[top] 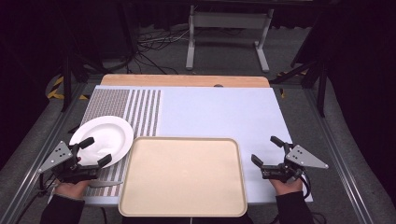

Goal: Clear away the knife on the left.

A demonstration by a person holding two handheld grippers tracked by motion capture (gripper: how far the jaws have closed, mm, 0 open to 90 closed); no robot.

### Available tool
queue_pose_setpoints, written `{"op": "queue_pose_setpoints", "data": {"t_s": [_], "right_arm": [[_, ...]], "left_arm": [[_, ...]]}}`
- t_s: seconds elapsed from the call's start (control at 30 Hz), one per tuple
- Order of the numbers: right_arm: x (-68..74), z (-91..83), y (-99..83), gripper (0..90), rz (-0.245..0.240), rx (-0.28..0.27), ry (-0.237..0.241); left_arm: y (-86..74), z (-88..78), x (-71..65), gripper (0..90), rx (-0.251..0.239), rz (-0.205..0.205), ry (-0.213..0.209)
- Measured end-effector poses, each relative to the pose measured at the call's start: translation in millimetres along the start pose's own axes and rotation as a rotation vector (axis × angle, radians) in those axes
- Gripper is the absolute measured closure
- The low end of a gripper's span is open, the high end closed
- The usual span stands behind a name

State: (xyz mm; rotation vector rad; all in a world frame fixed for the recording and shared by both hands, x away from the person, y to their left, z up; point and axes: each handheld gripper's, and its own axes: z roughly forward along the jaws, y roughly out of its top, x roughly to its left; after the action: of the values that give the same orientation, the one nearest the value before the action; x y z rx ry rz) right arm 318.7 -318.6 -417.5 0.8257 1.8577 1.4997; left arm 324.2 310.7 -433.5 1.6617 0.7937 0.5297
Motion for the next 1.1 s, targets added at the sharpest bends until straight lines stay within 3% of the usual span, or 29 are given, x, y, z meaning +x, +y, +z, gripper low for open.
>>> {"op": "queue_pose_setpoints", "data": {"t_s": [0.4, 0.8, 0.97, 1.1], "right_arm": [[-0.2, -0.3, 0.2, 2.4, 0.003, -0.006, 0.000], [-1.1, -0.3, 0.2, 2.4, 0.001, -0.009, -0.002], [-1.8, -0.4, 0.6, 2.4, 0.000, -0.012, -0.007], [-1.3, 0.0, 1.0, 2.4, -0.002, -0.008, -0.010]], "left_arm": [[0.1, 1.3, 0.6, 4.7, 0.007, 0.004, -0.009], [4.1, -0.8, 1.2, 3.9, -0.018, 0.001, -0.029], [15.2, -4.4, -0.1, 3.1, 0.017, 0.007, -0.064], [25.1, -8.4, 1.3, 0.9, 0.080, 0.057, -0.077]]}}
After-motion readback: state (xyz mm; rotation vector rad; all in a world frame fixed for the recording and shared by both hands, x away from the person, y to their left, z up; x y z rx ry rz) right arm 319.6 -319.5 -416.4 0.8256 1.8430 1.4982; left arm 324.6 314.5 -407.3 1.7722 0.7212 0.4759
